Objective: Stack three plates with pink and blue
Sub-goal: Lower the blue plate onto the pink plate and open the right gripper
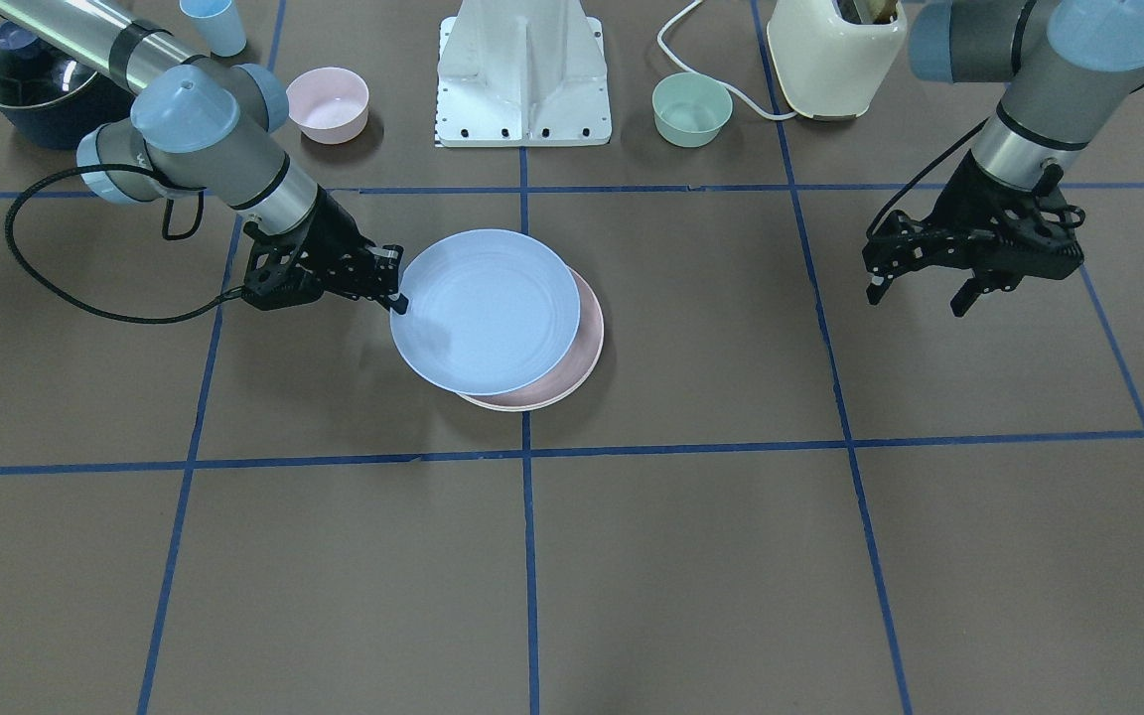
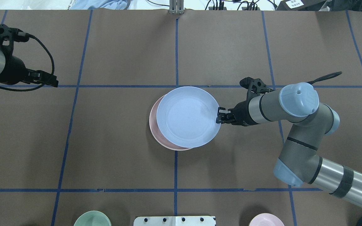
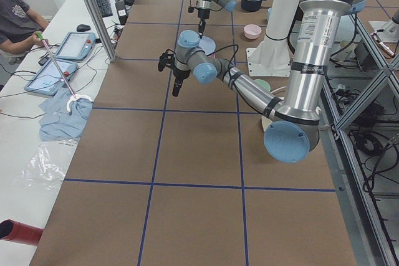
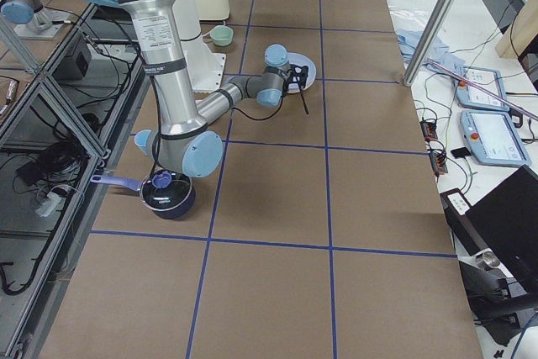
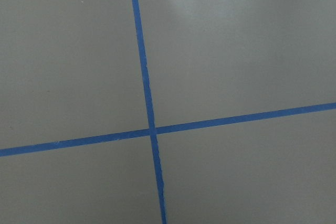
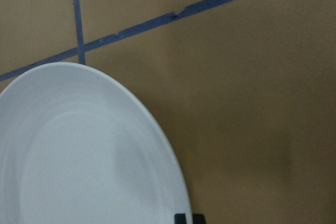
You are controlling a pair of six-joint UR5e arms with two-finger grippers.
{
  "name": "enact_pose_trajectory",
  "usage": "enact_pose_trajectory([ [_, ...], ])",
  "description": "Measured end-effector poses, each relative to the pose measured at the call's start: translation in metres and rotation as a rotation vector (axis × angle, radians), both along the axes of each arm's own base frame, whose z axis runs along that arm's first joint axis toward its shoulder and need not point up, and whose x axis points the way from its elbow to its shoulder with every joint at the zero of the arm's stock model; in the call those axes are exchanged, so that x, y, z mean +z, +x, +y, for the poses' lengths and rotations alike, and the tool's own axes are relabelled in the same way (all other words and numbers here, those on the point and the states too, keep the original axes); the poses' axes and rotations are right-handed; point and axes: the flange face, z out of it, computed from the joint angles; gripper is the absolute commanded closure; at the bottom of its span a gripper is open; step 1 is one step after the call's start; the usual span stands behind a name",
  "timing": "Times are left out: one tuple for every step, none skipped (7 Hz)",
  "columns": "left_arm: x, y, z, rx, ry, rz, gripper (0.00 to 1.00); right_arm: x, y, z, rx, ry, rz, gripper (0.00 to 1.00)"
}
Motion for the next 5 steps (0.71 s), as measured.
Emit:
enact_pose_trajectory([
  [0.002, 0.001, -0.001, 0.001, -0.003, -0.003, 0.00, -0.002, -0.009, 0.006, -0.004, 0.005, 0.001, 1.00],
  [0.005, 0.001, -0.001, 0.001, -0.007, -0.006, 0.00, -0.005, -0.015, 0.009, -0.007, 0.009, 0.001, 1.00],
  [0.006, 0.002, -0.002, 0.001, -0.009, -0.007, 0.00, -0.008, -0.018, 0.010, -0.009, 0.011, 0.000, 0.89],
  [0.008, 0.002, -0.003, 0.001, -0.012, -0.009, 0.00, -0.012, -0.019, 0.009, -0.008, 0.011, 0.000, 0.01],
  [0.011, 0.003, -0.004, 0.002, -0.018, -0.013, 0.00, -0.019, -0.019, 0.005, 0.001, 0.012, 0.003, 0.00],
])
